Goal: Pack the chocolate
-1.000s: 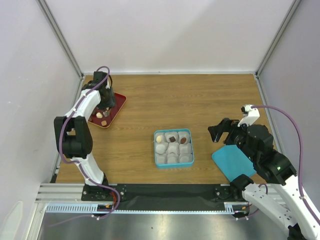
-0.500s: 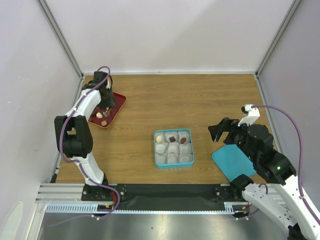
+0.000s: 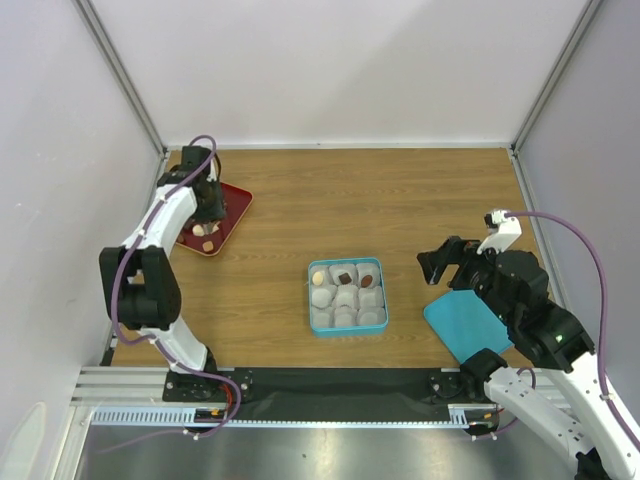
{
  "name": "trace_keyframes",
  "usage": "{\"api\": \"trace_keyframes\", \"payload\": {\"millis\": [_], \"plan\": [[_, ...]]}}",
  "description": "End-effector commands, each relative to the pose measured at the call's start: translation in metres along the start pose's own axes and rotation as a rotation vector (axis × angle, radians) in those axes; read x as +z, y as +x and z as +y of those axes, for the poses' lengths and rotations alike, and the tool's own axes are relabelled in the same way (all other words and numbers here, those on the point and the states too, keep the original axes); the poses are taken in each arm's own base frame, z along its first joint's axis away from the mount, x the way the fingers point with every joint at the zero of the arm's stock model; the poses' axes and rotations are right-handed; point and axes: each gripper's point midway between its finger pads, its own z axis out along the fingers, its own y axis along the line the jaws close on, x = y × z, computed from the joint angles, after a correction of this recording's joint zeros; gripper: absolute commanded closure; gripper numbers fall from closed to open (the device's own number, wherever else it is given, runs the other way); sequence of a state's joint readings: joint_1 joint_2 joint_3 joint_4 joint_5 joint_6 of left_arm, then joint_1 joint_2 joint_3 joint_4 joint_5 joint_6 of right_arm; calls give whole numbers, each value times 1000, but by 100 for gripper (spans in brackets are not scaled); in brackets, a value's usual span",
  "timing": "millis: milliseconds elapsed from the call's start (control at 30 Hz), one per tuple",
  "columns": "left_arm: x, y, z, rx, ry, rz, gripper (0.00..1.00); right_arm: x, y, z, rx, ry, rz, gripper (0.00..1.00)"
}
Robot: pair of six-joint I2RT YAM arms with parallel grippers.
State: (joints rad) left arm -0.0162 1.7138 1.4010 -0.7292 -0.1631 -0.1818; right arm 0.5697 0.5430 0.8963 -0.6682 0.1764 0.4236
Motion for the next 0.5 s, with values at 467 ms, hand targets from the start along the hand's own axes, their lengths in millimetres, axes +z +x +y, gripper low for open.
{"api": "trace_keyframes", "payload": {"millis": [467], "plan": [[-75,5,-22,79,84,-108,62,-14,-20,0,10,11,-60,4]]}}
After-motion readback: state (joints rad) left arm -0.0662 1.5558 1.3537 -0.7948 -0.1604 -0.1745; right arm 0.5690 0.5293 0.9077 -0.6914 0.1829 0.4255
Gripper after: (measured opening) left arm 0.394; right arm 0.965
